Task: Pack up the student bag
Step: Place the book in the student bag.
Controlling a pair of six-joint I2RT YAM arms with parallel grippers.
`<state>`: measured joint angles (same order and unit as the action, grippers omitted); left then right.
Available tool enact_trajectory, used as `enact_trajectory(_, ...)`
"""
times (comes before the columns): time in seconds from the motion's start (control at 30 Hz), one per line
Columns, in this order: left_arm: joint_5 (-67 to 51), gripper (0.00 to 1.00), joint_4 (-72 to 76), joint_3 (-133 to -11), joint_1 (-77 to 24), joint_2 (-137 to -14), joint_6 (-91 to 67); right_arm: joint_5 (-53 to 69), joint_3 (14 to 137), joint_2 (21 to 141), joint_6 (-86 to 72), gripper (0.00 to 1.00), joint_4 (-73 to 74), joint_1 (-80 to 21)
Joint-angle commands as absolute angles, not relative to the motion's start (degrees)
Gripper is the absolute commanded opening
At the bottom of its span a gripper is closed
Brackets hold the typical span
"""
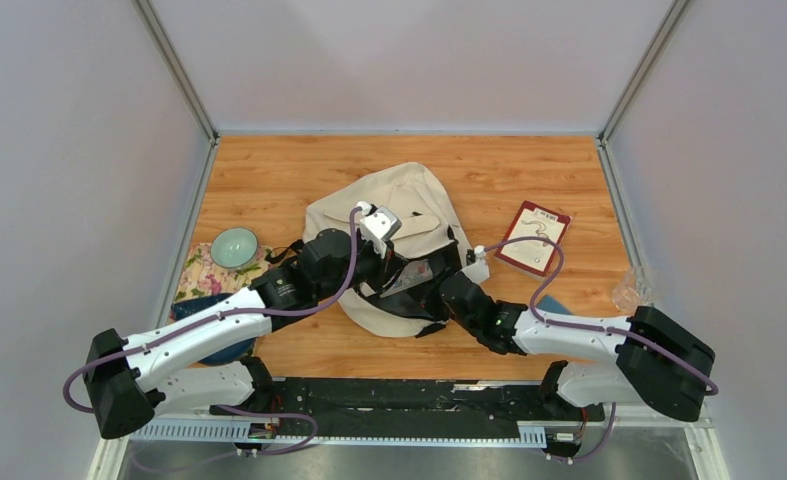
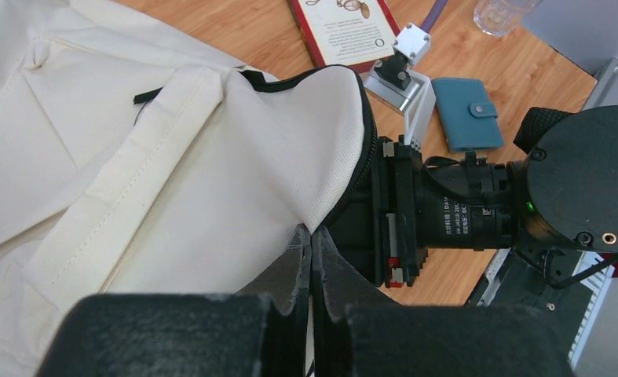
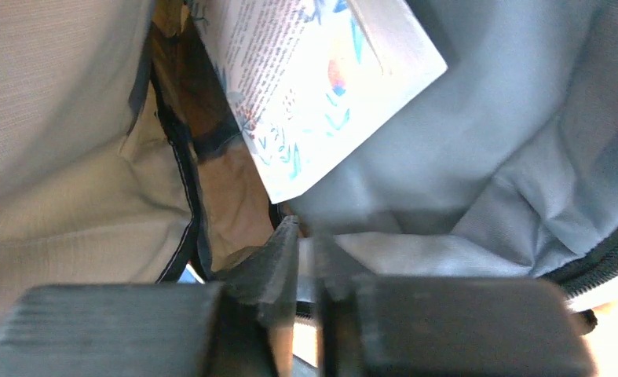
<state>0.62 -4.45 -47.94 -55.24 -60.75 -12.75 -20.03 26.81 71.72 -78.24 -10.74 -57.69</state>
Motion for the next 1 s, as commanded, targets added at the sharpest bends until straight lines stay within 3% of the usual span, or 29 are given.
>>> enact_trajectory(0.0,-0.3,0.0,-1.1,-48.4,-55.5,-58.8,-13.1,-23.6,27.2,73.2,-78.2,0.1,-10.0,-57.9)
enact_trajectory(0.2,-0.1,0.0,-1.6,-48.6,-55.5,-58.5,-12.8,-24.8,31.5,79.1,-76.8,0.0,-10.9,-57.5)
enact_trajectory(0.63,-0.2,0.0,-1.8,-48.8,-55.5,-58.4,-12.6,-25.7,40.1,93.2,-72.5,0.0,-26.3,-50.3)
enact_trajectory(0.8,-0.1,0.0,-2.2,-48.9,-55.5,-58.3,-12.4,-20.4,39.5,97.2,-72.7,0.05,-32.9,-50.0)
enact_trajectory(0.97,-0.2,0.0,-2.0,-47.9,-55.5,-58.0,-12.6,-20.2,28.1,95.1,-76.6,0.14,-40.3,-51.5)
